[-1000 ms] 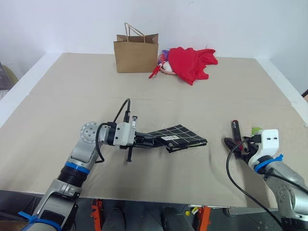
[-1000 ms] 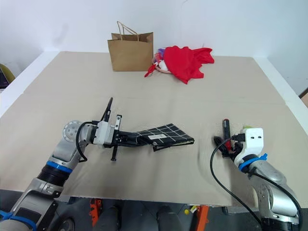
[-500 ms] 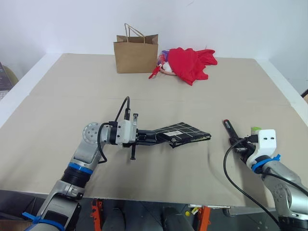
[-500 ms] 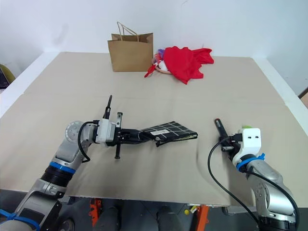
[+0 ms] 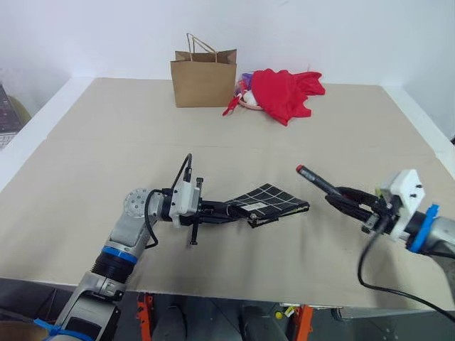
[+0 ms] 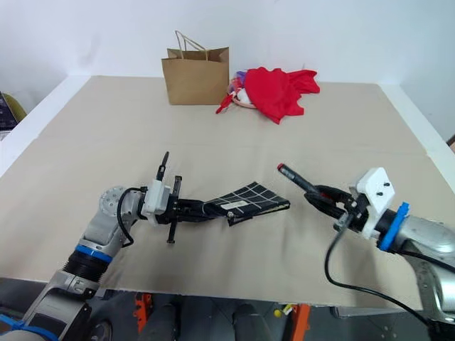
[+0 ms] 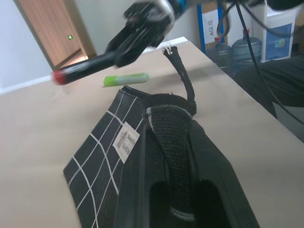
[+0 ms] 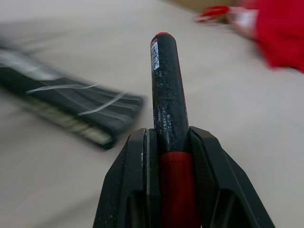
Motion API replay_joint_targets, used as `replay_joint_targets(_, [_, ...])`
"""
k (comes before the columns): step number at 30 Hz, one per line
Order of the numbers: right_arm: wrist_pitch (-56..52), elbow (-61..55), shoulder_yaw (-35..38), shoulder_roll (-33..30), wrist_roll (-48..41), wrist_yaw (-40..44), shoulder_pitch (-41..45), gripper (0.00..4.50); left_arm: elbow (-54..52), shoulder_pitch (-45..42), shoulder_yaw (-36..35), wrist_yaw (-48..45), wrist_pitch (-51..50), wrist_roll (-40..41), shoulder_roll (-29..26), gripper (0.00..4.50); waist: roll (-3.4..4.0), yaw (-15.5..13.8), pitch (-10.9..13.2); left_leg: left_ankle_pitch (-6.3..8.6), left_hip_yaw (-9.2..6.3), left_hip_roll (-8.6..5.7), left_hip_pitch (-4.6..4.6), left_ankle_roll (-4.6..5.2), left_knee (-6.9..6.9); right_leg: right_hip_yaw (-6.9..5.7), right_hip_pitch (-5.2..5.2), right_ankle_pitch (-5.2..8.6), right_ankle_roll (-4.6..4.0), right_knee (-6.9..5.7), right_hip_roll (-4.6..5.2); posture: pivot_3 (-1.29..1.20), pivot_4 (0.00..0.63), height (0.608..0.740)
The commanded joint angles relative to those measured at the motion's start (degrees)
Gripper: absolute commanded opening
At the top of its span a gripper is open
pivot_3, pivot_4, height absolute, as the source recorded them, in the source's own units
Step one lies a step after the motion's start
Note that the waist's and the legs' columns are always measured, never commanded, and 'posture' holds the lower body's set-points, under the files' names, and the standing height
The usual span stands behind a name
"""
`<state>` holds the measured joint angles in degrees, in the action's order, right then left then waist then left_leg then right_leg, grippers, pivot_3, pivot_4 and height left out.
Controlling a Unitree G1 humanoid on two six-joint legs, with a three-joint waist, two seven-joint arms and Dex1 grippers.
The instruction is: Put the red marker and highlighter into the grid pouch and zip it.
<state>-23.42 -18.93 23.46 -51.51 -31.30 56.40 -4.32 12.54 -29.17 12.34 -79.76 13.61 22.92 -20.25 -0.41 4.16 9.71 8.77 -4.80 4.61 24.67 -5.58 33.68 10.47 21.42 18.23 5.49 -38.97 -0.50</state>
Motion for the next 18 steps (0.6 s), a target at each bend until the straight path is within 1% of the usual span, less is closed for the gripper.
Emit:
replay_joint_targets(1, [1.3,-1.4,4.1,-3.9,-1.9,7.6,-2.4,0.61,0.1,0.1,-1.1,-0.8,1.3,0.6,0.3,0.00,-0.02,0.0,0.0,0.00,0.00,0.00,0.02,0.00,0.03,0.00,0.00,0.00,0.00,0.00,0.00,0.00,0.150,0.740])
replay_joint_targets(3, [4.3,-1.8,5.0,-7.6,0.8,13.8,-6.4,0.61,0.5,-0.1,-1.2,-0.7,1.5,0.5,0.6,0.00,0.03,-0.1,0.0,0.00,0.00,-0.02,0.01,0.00,0.04,0.00,0.00,-0.01,0.01,0.00,0.01,0.00,0.150,0.740])
replay_joint_targets(5, [6.7,-1.1,5.1,-9.4,2.7,16.4,-8.5,0.61,0.7,-0.4,-1.3,-0.6,1.6,0.4,1.0,0.00,-0.09,0.0,0.1,0.00,0.00,-0.04,-0.03,0.00,0.05,0.00,-0.03,0.01,0.02,-0.01,0.02,0.00,0.150,0.740])
replay_joint_targets(6, [8.1,-0.1,5.1,-9.6,3.3,16.8,-8.6,0.61,0.8,-0.6,-1.4,-0.5,1.7,0.4,1.2,0.00,-0.11,0.0,0.1,0.00,-0.01,-0.03,-0.04,0.00,0.05,-0.01,-0.03,0.00,0.02,-0.01,0.01,0.00,0.150,0.740])
replay_joint_targets(10, [8.4,3.2,6.6,-9.5,3.0,16.7,-7.1,0.61,0.3,-0.4,-1.4,-0.5,2.3,0.2,1.6,0.00,-0.13,0.3,0.1,0.00,0.01,-0.03,-0.03,0.00,0.15,0.01,-0.06,-0.03,0.04,-0.01,0.03,0.00,0.150,0.740])
replay_joint_targets(18, [8.0,4.1,5.9,-9.6,2.1,16.6,-3.7,0.61,-0.8,0.3,-1.1,-0.1,2.8,0.0,1.9,0.00,-0.13,0.3,0.1,0.00,0.00,-0.04,-0.02,0.00,0.17,0.01,-0.07,-0.04,0.05,-0.01,0.03,0.00,0.150,0.740])
